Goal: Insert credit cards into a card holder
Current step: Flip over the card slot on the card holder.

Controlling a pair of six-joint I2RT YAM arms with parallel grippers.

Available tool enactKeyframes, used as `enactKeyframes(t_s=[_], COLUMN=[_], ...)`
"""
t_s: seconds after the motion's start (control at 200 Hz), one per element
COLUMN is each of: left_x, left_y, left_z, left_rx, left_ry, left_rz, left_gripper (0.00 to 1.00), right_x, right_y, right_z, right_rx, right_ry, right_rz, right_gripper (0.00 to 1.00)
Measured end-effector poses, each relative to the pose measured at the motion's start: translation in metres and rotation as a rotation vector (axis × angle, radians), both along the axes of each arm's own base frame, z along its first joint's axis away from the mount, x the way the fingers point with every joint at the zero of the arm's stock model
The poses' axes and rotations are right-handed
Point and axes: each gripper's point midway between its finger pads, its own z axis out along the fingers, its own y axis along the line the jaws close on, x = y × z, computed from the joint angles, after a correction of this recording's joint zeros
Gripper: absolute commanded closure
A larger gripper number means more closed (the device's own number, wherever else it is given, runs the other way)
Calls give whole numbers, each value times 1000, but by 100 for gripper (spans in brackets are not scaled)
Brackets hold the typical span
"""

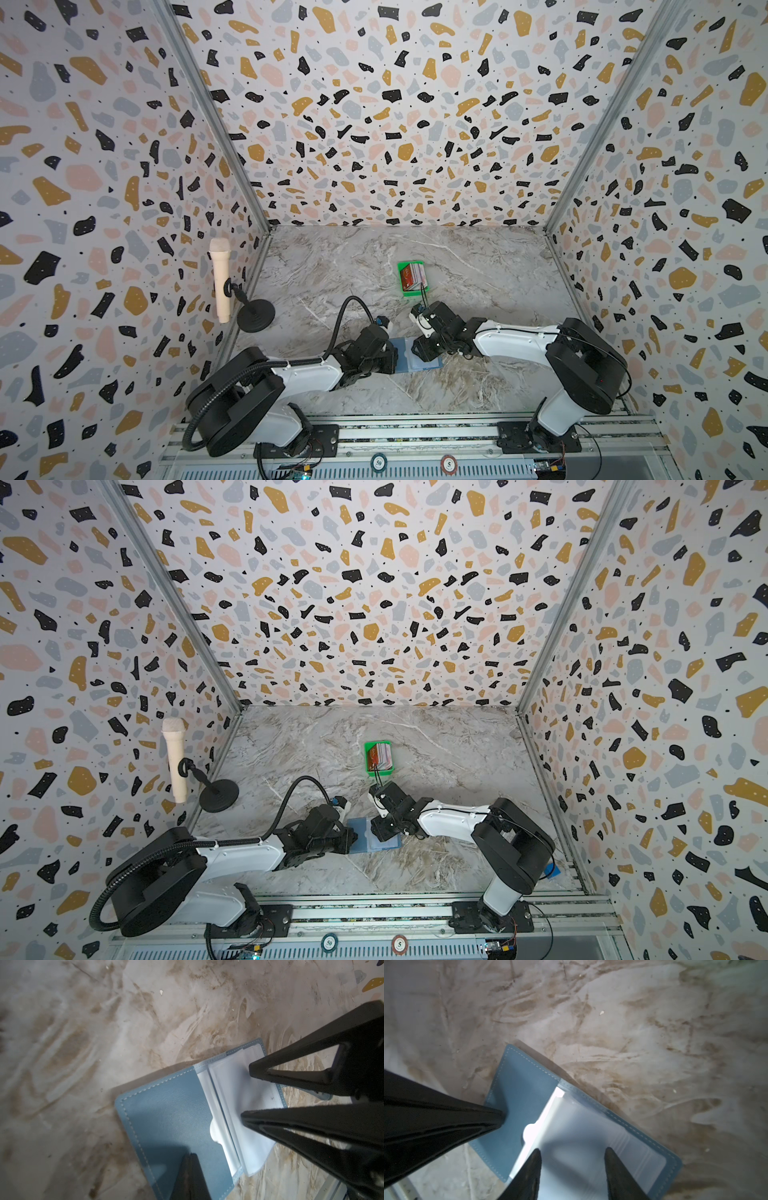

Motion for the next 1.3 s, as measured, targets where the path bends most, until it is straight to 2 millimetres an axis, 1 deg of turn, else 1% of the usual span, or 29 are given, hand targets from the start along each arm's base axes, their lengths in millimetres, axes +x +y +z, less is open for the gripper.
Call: enactKeyframes(t_s=[0.29,0.576,0.681,0.776,0.831,0.891,0.971,1.066,1.211,1.301], left_x=[1,-1,-1,1,3,5,5,6,15,21], left_y=[-6,-9,-6,-4,-6,-8,-10,-11,-6,-8], left_z=[3,4,9,20,29,35,36,35,36,41], left_rx=[-33,-74,-105,-144,-172,-191,-205,-211,-216,-224], left_ry=[-2,17,15,-3,-21,-34,-30,-24,-30,-39], left_rz=[-7,1,19,39,44,44,39,42,70,77], left_gripper=[100,100,100,91,90,89,89,94,92,92], right_x=[-11,-21,-22,-23,-23,-23,-23,-24,-26,-27], right_y=[14,21,24,24,25,25,26,26,26,25], right_z=[5,12,14,14,14,15,16,15,13,12], right_rx=[97,171,192,200,203,208,211,212,213,210], right_ry=[68,116,125,130,133,134,137,139,139,143], right_rz=[16,25,27,23,23,24,25,25,27,26], right_gripper=[48,48,48,48,48,49,49,49,50,50])
